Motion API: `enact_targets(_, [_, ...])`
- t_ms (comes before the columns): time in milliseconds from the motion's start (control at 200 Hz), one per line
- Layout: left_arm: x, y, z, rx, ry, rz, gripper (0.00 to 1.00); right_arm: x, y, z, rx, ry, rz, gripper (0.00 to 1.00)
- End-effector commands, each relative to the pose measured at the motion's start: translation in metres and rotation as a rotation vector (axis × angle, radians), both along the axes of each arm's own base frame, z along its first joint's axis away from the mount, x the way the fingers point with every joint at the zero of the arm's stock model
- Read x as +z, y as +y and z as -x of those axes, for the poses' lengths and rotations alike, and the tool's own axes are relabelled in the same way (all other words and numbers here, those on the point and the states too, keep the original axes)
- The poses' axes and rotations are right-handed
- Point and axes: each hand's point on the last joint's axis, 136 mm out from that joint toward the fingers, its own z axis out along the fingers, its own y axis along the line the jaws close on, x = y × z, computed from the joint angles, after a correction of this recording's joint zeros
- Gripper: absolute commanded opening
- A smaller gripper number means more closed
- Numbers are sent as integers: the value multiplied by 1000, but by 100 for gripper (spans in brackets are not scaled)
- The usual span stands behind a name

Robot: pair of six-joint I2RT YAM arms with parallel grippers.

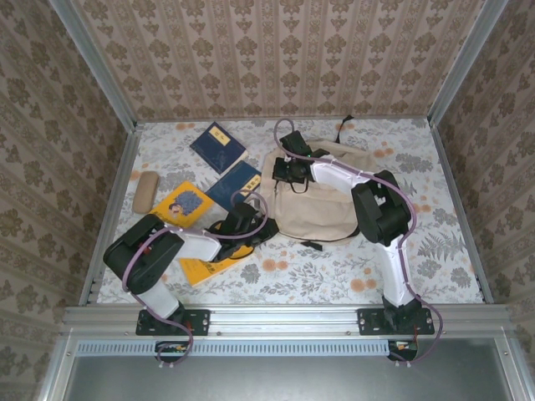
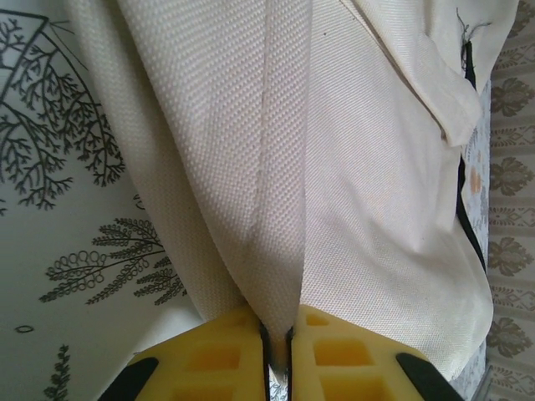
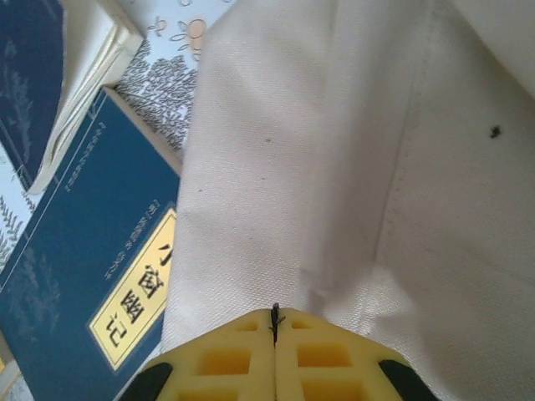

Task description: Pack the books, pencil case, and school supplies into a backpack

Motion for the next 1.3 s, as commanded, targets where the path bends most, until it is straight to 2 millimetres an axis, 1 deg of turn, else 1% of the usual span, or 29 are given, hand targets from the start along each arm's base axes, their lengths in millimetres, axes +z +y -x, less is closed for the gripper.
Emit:
enact_targets(0, [5, 0, 0, -42, 0, -27, 13, 33, 3, 0, 64, -48, -24, 28])
enact_targets(50, [10, -2, -6, -49, -9, -22, 14, 39, -1, 10, 84, -35, -18, 46])
enact_targets(85, [13, -3, -11, -51, -14, -23, 14, 44, -6, 17, 86, -35, -3, 55])
enact_targets(125, [18, -4, -17, -52, -22, -24, 14, 50, -16, 25, 79, -38, 22, 62])
enact_targets(190, [24, -5, -27, -53, -36, -27, 15, 55, -34, 40, 65, -32, 73, 69])
enact_targets(275, [31, -5, -40, -56, -48, -42, 18, 54, -60, 64, 47, -7, 135, 72])
enact_targets(335, [32, -4, -47, -54, -47, -62, 20, 47, -78, 80, 29, 26, 170, 73])
enact_targets(365, [33, -3, -51, -52, -46, -73, 21, 47, -84, 85, 25, 33, 174, 73])
enact_targets(380, [33, -2, -53, -51, -45, -78, 22, 43, -89, 93, 27, 59, 185, 73])
enact_targets(425, [33, 1, -56, -50, -40, -100, 26, 38, -97, 106, 28, 89, 198, 73])
enact_targets(470, [35, 4, -60, -47, -40, -123, 33, 35, -101, 117, 37, 106, 203, 73])
enact_targets(515, [37, 8, -61, -45, -32, -154, 38, 34, -103, 126, 48, 117, 194, 73])
enact_targets(580, [44, 15, -62, -47, -36, -188, 45, 36, -100, 139, 70, 124, 168, 73])
enact_targets(635, [52, 25, -61, -35, -39, -231, 51, 38, -96, 148, 96, 118, 158, 74])
enact_targets(670, [58, 33, -60, -27, -40, -261, 55, 41, -91, 153, 118, 108, 156, 74])
enact_targets(750, [63, 57, -51, 3, -14, -343, 62, 48, -80, 166, 162, 95, 151, 74])
enact_targets(830, [65, 86, -41, 50, 29, -394, 65, 56, -61, 180, 208, 73, 132, 72])
enact_targets(915, [63, 117, -27, 98, 71, -421, 69, 61, -35, 196, 268, 51, 109, 70])
enact_targets(920, [62, 119, -27, 101, 76, -424, 70, 61, -31, 198, 277, 48, 105, 70])
enact_targets(970, [63, 136, -19, 128, 89, -434, 70, 60, -13, 208, 310, 52, 93, 68])
enact_targets(990, [62, 143, -17, 141, 95, -441, 72, 58, -6, 214, 326, 59, 92, 67])
enact_targets(1025, [63, 155, -13, 162, 99, -445, 75, 59, 11, 217, 351, 41, 73, 65])
enact_targets(1045, [64, 159, -9, 161, 102, -445, 76, 58, 18, 220, 362, 42, 73, 64])
enact_targets(1070, [65, 172, -10, 194, 113, -442, 78, 56, 28, 225, 377, 44, 71, 63])
enact_targets(1080, [65, 174, -9, 196, 117, -441, 79, 54, 32, 227, 384, 47, 71, 62])
enact_targets(1085, [65, 175, -8, 197, 118, -441, 82, 54, 35, 228, 389, 47, 70, 62])
enact_targets(1095, [65, 177, -7, 196, 120, -440, 85, 52, 39, 229, 393, 50, 70, 62])
enact_targets(1160, [67, 192, -1, 208, 136, -437, 90, 46, 68, 241, 439, 58, 67, 58])
enact_targets(1295, [67, 223, 8, 257, 182, -466, 94, 30, 126, 259, 517, 73, 46, 52])
